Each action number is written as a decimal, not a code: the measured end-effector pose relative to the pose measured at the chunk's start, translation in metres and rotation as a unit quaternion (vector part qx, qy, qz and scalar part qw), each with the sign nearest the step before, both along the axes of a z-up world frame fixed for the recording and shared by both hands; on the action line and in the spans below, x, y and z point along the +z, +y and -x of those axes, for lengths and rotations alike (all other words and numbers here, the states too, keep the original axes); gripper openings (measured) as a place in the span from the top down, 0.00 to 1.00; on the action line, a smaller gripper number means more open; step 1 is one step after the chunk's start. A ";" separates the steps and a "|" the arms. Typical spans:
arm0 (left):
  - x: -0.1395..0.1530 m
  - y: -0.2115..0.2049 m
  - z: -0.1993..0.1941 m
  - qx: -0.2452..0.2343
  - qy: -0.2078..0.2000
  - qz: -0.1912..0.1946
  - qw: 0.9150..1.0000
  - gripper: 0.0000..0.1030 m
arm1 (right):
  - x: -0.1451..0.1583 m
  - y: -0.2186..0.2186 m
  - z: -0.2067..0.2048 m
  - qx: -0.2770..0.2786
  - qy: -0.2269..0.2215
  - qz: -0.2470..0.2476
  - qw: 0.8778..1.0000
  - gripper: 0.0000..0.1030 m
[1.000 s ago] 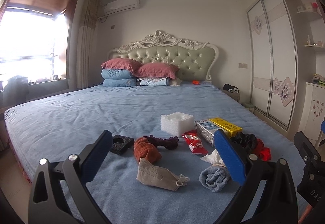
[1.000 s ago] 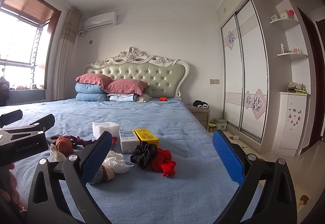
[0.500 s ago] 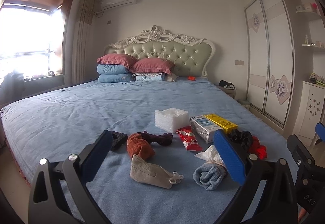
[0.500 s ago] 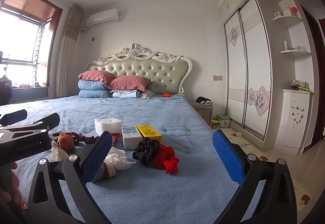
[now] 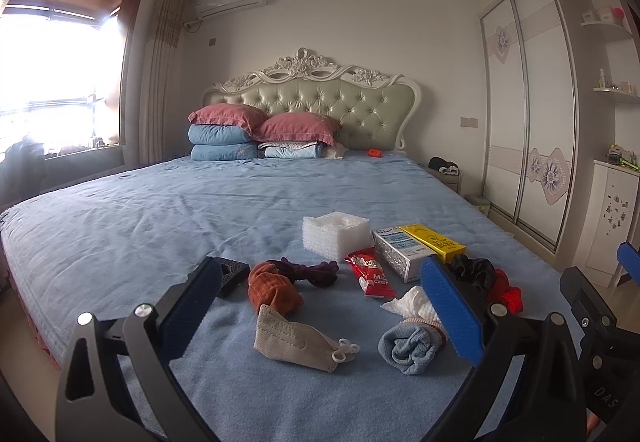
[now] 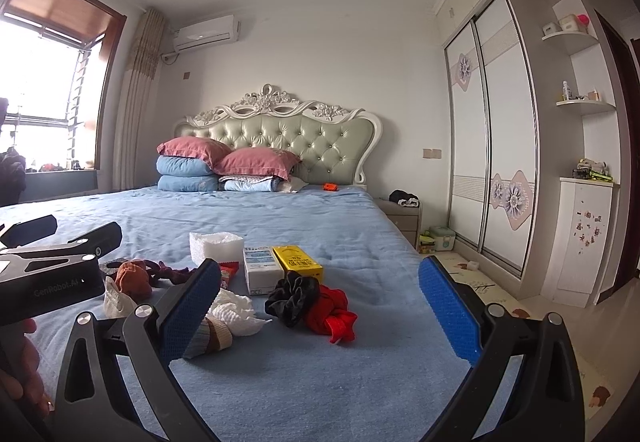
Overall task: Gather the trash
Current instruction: 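Move both tools toward the grey mask and striped sock on the bed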
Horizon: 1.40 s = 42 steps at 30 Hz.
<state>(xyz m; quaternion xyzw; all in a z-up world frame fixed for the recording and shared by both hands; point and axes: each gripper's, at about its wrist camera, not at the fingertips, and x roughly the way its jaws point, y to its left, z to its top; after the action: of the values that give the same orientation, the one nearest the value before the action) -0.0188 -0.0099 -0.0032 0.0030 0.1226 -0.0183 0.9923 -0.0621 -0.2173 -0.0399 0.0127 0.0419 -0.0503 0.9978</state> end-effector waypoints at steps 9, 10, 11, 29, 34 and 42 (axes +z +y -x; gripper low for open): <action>-0.002 0.002 -0.002 0.002 0.008 0.000 1.000 0.04 | -0.001 0.004 0.000 0.003 0.002 0.002 1.000 0.07; -0.002 0.002 -0.002 0.003 0.009 0.001 1.000 0.04 | -0.001 0.005 0.000 0.004 0.003 0.002 1.000 0.07; -0.002 0.002 -0.003 0.003 0.009 0.001 1.000 0.04 | -0.001 0.006 0.000 0.005 0.003 0.002 1.000 0.07; -0.017 0.024 -0.015 0.001 0.062 0.026 0.998 0.04 | -0.004 0.025 -0.012 0.029 0.029 0.010 0.999 0.07; -0.019 0.027 -0.018 0.001 0.067 0.029 0.997 0.04 | -0.006 0.030 -0.015 0.042 0.041 0.008 0.998 0.08; -0.024 0.028 -0.025 0.001 0.082 0.027 0.996 0.04 | -0.008 0.028 -0.019 0.049 0.063 0.000 0.997 0.08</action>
<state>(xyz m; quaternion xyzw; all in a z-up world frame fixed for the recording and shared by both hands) 0.0061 0.0178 -0.0269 -0.0253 0.2028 -0.0207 0.9787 -0.0426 -0.1891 -0.0477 0.0077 0.1055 -0.0018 0.9944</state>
